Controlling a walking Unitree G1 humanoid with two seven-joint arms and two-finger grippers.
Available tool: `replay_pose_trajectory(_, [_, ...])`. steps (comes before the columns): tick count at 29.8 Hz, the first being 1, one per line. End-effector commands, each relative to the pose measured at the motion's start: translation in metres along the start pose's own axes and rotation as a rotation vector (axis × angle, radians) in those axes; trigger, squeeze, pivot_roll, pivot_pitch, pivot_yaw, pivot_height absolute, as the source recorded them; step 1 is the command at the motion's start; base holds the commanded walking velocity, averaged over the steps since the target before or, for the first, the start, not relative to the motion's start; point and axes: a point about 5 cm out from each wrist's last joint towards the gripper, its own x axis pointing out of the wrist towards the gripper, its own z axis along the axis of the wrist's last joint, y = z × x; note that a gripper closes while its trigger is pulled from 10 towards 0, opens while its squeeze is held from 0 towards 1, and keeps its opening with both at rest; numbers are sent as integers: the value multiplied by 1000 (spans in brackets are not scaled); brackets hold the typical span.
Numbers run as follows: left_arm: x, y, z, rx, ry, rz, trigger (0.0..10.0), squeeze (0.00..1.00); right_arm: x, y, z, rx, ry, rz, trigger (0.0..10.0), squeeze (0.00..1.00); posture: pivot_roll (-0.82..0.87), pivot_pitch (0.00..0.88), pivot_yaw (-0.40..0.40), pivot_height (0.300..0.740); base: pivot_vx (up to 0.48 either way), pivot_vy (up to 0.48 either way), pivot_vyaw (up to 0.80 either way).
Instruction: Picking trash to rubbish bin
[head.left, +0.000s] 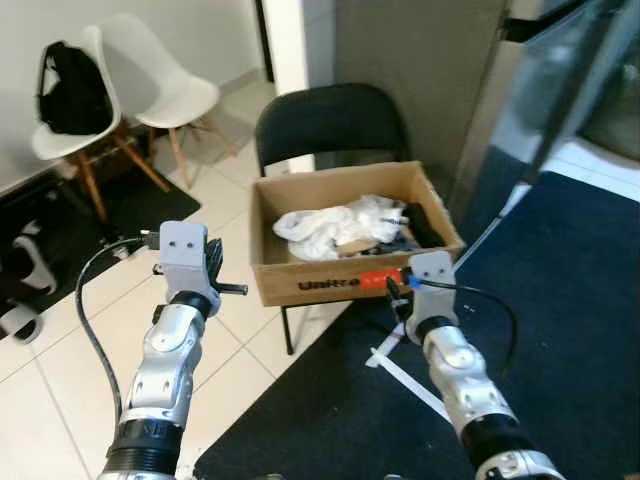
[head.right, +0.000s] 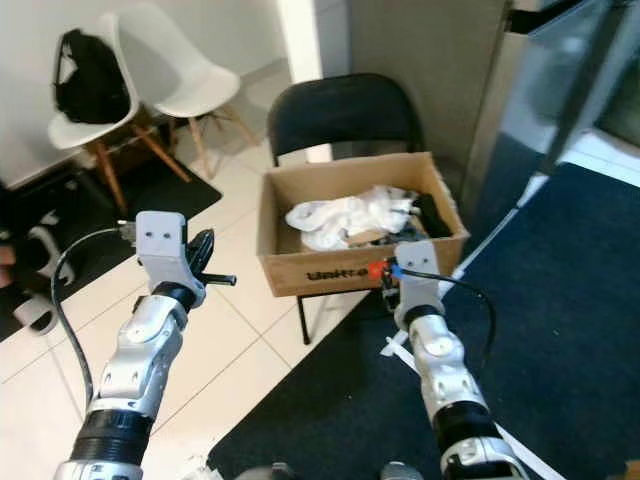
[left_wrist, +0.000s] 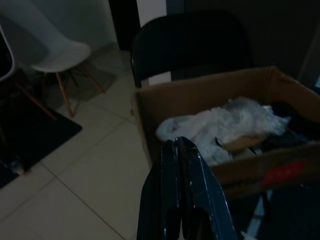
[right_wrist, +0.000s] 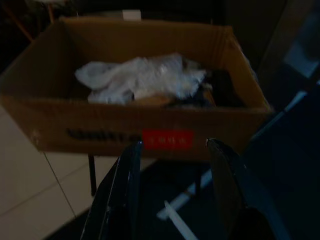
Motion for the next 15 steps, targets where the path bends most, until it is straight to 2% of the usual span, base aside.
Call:
replay_pose_trajectory(1, [-3, 5, -7, -6, 33, 18, 10000, 0, 1, 10, 1, 19, 0, 38, 10000, 0, 79, 37, 87, 740, 0, 0, 0])
replay_pose_trajectory(9, [-3, 3, -8, -9, 37, 21, 10000, 0, 1, 9, 2, 15, -3, 29, 10000, 0, 78, 40, 84, 740, 0, 0, 0])
replay_pose_trajectory(15, [-3, 2, -9, -6, 41, 17, 10000, 0, 1, 8, 2, 18, -1, 28, 10000, 0, 81, 40, 83, 740, 0, 0, -556])
